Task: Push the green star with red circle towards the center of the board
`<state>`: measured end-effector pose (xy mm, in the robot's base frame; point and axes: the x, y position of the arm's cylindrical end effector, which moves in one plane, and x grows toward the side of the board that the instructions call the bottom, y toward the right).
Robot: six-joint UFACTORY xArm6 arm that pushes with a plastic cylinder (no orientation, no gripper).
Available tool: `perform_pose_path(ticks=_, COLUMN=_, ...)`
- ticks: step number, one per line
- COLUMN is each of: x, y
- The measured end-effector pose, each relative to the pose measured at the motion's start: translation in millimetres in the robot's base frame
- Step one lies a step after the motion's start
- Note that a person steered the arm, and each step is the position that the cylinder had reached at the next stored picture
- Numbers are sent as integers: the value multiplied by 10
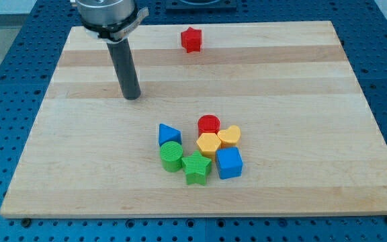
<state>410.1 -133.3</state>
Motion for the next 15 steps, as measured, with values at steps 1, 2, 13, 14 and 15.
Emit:
perform_pose_path(ticks=1, x=158, y=0)
perform_pose_path(ticks=2, x=280, y=0)
perform_pose_path(ticks=13, x=1469, y=428)
perform_pose_path(ticks=14, x=1549, y=448)
perform_pose_path(ticks=15, x=1767, y=541)
